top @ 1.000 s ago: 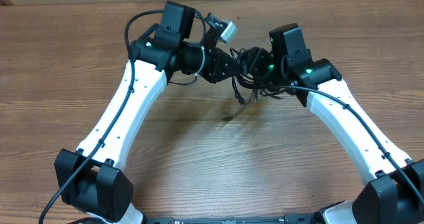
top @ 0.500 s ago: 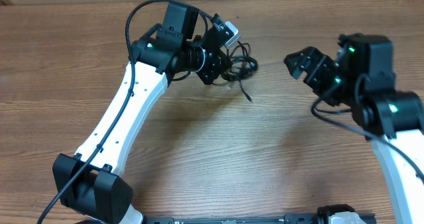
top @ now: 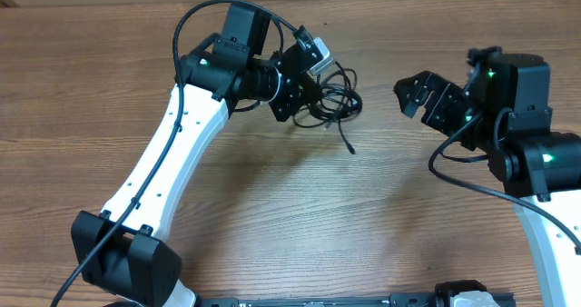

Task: Untangle cables

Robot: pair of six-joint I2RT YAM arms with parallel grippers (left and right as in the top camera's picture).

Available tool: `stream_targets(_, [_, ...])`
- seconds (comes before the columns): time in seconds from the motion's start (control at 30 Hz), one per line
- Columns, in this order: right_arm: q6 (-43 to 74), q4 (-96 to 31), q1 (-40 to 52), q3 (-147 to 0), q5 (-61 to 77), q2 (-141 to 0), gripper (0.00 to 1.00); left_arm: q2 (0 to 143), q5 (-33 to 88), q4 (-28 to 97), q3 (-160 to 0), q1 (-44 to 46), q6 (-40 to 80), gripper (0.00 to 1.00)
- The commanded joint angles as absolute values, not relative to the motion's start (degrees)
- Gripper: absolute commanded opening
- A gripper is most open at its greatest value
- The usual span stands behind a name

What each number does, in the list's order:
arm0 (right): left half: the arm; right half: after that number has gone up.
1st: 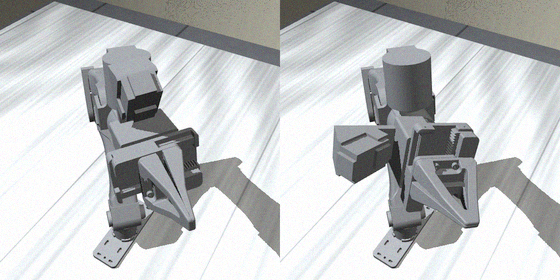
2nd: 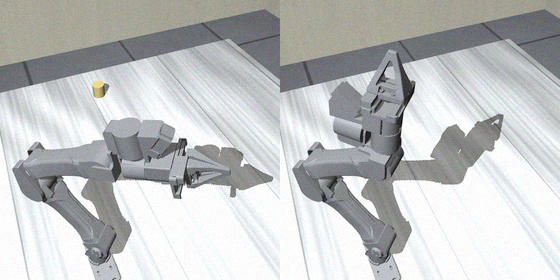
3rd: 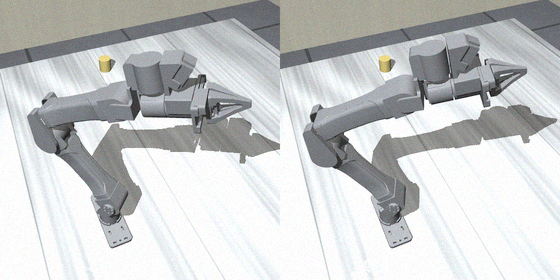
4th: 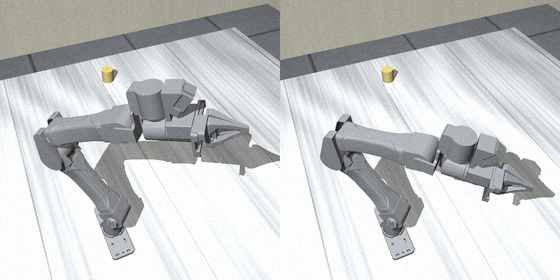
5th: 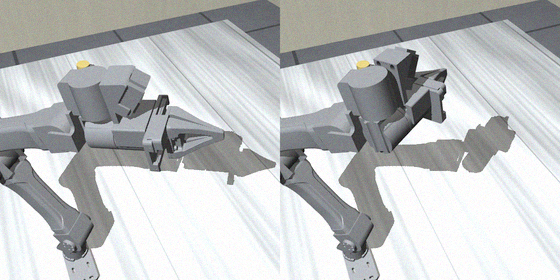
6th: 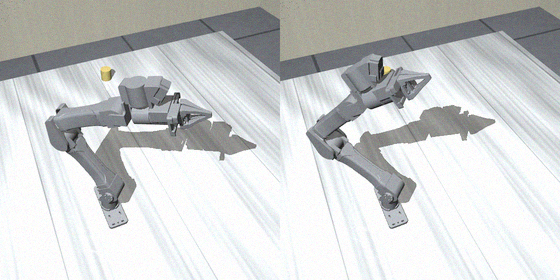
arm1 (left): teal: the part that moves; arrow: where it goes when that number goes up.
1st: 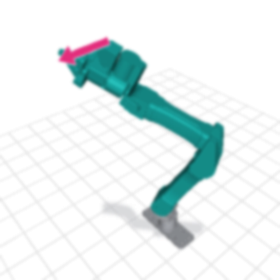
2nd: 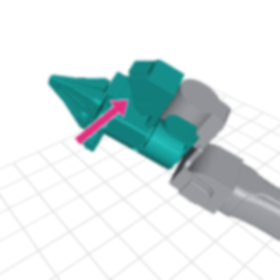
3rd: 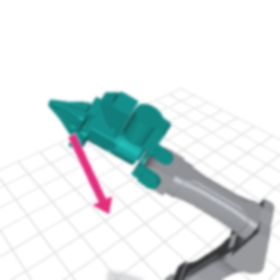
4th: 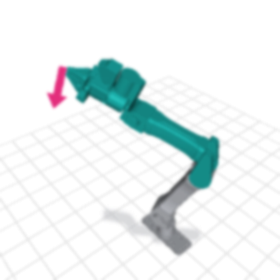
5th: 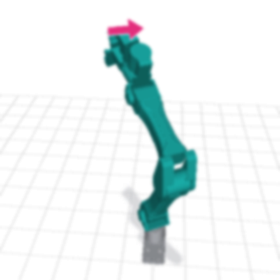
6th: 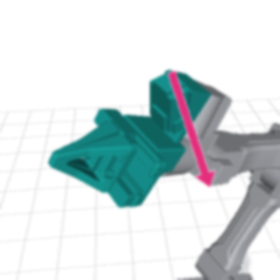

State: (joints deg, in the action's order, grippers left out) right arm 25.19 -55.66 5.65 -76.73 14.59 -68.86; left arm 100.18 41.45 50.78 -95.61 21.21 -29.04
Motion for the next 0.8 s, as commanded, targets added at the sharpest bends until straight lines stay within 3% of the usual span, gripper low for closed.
stream_targets(0.0, [9.4, -55.2, 5.5, -77.3, 20.7, -69.7, 1.00, 99.2, 57.8, 51.0, -96.1, 17.9, -34.8, 0.04])
stream_targets(0.3, [5.5, -52.1, 5.6, -77.3, 30.7, -74.7, 1.00, 99.2, 73.2, 52.7, -96.1, 13.1, -34.7, 0.04])
stream_targets(0.57, [5.2, -51.5, 10.2, -77.3, 36.0, -76.1, 1.00, 99.2, 73.5, 52.6, -96.1, 13.2, -32.6, 0.04])
stream_targets(0.77, [-5.5, -51.7, 13.3, -77.3, 37.2, -75.9, 0.98, 99.2, 73.3, 52.6, -96.1, 12.6, -29.3, 0.04])
